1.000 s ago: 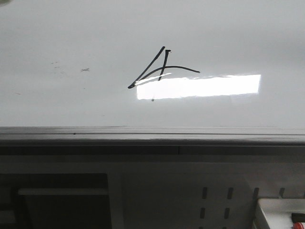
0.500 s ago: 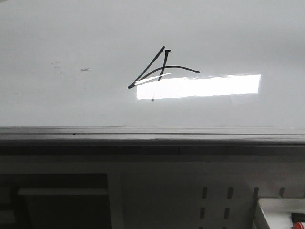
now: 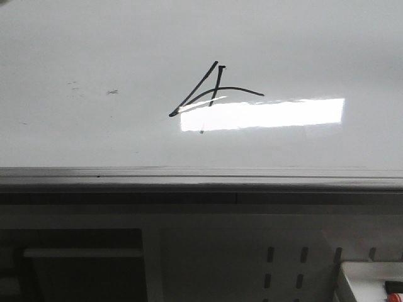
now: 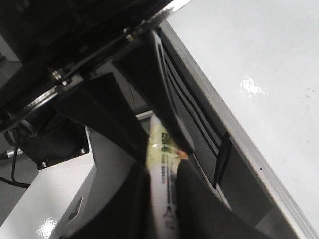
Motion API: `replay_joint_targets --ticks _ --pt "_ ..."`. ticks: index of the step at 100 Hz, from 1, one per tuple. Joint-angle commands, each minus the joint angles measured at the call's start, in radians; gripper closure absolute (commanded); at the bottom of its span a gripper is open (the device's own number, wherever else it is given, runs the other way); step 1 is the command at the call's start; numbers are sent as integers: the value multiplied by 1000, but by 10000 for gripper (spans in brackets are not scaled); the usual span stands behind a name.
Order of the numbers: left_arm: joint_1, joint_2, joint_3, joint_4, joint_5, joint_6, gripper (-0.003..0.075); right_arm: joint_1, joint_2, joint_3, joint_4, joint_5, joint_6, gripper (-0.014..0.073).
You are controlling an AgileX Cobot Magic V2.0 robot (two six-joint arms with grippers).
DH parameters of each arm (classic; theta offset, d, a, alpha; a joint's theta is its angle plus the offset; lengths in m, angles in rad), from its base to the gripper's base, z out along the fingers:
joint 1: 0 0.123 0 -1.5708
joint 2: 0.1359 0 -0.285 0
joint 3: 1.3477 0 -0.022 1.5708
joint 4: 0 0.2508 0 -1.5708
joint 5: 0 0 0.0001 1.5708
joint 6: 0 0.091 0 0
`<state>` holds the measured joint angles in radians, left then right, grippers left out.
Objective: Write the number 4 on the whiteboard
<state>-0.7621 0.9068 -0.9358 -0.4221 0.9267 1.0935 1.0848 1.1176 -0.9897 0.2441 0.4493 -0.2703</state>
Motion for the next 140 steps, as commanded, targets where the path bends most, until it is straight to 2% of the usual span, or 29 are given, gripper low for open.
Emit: replay_joint_targets --ticks 1,10,24,29,36,48,66,75,87,88,102,132,140 --pt "-7 -4 -33 -35 -69 1 741 -2 -17 -39 9 -62 1 634" --pt "-7 -4 -33 -47 -69 1 741 -2 -17 -39 -1 -63 1 564" --pt "-7 -4 -33 -49 -69 -14 741 -2 -21 -39 -6 -61 1 293" --pt "-7 -4 -33 -49 -69 -16 741 -2 -27 -39 -19 -58 1 223" --pt "-7 -4 -33 -49 -69 -18 741 -2 -46 -39 -58 -50 1 171" --pt "-7 -4 -33 -51 -69 -18 741 -2 -92 -37 -114 -35 1 169" --pt "-7 -4 -16 -91 -83 -18 741 -13 -184 -35 -160 0 1 186" --pt "-7 -4 4 -118 -112 -18 741 -44 -222 -35 -160 36 1 239" --pt "-7 -4 56 -197 -201 -18 741 -87 -284 -26 -160 95 1 396" --pt "-7 -4 64 -214 -214 -18 741 -92 -292 -22 -160 98 1 432" --pt "-7 -4 162 -332 -368 -18 741 -119 -372 33 -160 95 1 667" --pt "-7 -4 361 -698 -773 -18 741 -123 -507 122 -179 75 52 653" --pt "-7 8 382 -773 -832 -18 741 -123 -516 126 -182 59 52 653"
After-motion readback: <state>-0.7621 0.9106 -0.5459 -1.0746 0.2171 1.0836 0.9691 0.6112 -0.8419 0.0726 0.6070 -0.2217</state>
